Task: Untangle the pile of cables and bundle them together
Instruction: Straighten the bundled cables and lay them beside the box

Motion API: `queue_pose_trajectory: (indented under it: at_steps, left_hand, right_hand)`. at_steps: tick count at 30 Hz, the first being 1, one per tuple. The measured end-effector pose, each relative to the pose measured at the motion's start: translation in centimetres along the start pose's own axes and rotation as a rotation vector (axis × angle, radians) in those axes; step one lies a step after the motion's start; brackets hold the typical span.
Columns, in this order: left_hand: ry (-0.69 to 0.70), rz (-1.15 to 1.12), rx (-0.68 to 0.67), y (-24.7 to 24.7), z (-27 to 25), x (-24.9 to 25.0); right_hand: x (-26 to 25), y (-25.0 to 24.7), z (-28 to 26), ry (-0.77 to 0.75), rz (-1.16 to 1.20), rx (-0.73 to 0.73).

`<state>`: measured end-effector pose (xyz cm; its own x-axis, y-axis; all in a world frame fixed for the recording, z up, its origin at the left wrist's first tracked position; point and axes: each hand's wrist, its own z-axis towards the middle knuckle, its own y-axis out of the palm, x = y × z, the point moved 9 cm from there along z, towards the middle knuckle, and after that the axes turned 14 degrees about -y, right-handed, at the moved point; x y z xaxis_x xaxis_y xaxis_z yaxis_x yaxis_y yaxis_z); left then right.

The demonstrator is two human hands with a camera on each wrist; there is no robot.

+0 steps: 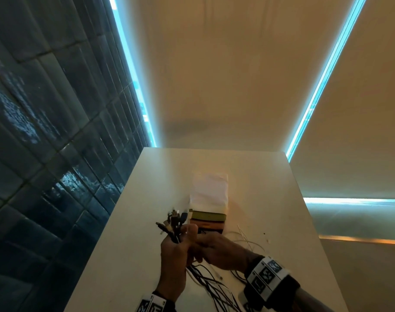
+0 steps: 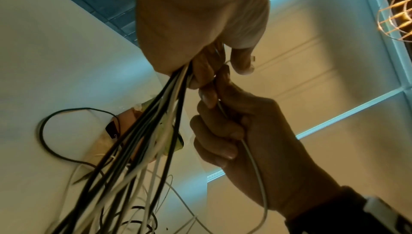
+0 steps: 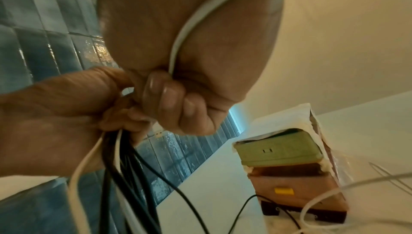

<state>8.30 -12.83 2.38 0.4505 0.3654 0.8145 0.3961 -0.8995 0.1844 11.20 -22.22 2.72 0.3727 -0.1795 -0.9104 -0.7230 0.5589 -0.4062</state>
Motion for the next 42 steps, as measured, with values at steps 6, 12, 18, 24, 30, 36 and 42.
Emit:
queue_pose_trajectory:
  at_steps: [6,12,18,24,30,36,42]
  left_hand:
    - [-0.015,-0.058,-0.082,0.2,-0.2,0.4]
    - [0.003,0.052,-0.108,1.5,-0.7,0.2]
    - [0.005,-0.177,-0.124,1.1,-1.0,0.4]
    - [-0.058,-0.297,-0.108,0.6,-0.7,0.0]
    - [-0.029,-0.312,-0.04,-2.0,-0.5,0.4]
    - [-0.016,-0.35,-0.001,-3.1,-0.2,0.4]
    - [-0.007,-0.366,0.005,-3.5,-0.3,0.3]
  right_hand:
    - [-0.4,-0.5,-0.8,0.053,-0.057,-0.03]
    - [-1.2,-0.7,-0.9,0.001,0.014,0.091]
    - [-1.5,-1.1,-2.7,0.061,0.081,0.07]
    - [-0.4,-3.0,-4.6,0.05,-0.065,-0.014]
    - [4.3,-9.2,-8.3,0.133,-0.13,0.141]
    - [8.2,-11.4,-9.5,0.176,-0.269,0.2]
    - [9.0,-11.3,-9.5,0.191,-0.395,0.3]
